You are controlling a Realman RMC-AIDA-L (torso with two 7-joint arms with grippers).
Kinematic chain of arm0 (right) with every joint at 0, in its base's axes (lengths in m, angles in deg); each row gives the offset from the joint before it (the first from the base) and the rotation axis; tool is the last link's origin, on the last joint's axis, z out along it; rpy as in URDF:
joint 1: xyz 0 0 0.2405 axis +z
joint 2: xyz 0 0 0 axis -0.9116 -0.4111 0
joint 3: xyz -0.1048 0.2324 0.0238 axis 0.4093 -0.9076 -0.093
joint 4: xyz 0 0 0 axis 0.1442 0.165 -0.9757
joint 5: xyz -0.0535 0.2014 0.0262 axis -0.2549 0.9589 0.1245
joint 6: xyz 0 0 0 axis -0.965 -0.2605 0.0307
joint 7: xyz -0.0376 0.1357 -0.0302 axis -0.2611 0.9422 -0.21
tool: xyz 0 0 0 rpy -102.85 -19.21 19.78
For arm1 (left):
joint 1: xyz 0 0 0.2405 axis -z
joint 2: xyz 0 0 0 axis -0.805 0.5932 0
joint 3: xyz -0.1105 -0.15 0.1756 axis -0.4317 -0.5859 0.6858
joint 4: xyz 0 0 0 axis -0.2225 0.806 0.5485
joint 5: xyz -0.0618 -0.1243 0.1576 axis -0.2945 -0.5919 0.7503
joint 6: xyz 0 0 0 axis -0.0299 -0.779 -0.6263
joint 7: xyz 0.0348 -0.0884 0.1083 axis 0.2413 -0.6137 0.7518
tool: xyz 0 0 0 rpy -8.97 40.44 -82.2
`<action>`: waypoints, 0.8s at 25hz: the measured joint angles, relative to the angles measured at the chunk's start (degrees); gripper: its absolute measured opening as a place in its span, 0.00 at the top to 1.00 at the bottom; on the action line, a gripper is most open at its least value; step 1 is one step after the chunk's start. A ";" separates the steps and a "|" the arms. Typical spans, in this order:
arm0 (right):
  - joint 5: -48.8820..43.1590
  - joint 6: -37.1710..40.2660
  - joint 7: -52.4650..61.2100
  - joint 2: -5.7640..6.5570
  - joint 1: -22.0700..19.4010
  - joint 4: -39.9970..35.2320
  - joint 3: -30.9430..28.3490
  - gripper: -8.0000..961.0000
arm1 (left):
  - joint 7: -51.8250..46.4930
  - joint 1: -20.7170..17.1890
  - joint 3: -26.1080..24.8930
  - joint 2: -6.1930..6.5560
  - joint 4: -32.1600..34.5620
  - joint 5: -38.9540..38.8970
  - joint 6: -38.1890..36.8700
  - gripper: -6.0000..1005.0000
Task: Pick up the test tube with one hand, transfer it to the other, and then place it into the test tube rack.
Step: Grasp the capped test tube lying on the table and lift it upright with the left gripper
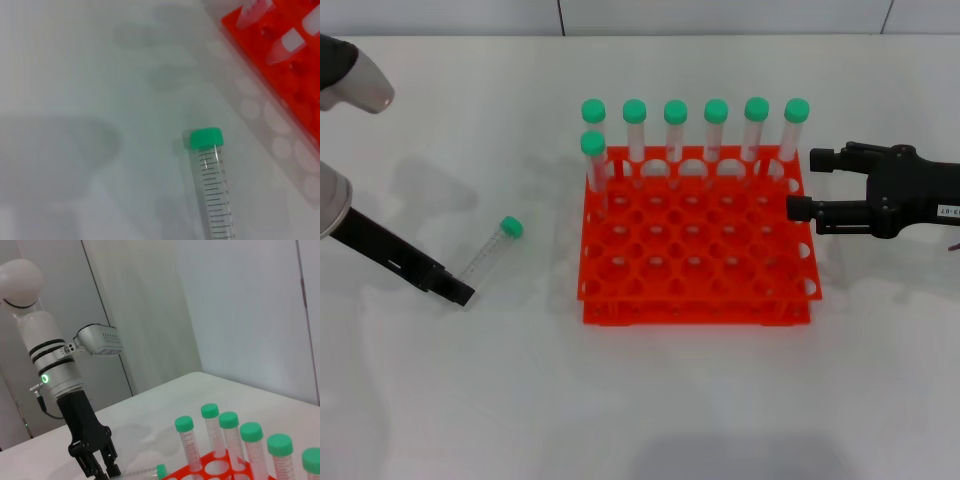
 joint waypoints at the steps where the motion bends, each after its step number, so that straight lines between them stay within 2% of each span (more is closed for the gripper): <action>1: 0.00 -0.01 0.00 0.00 0.01 0.00 0.00 0.11 | 0.01 0.02 0.01 0.00 -0.07 0.00 0.17 0.58; 9: 0.00 -0.08 -0.01 0.00 0.10 0.00 0.00 0.11 | 0.02 0.15 0.25 -0.04 -0.32 0.00 0.78 0.59; 14: 0.00 -0.11 -0.01 0.00 0.16 0.00 0.00 0.11 | -0.01 0.18 0.56 -0.05 -0.59 -0.01 1.12 0.66; 20: 0.00 -0.11 -0.01 0.00 0.17 0.00 0.00 0.11 | -0.14 0.18 0.62 -0.04 -1.00 -0.02 1.48 0.66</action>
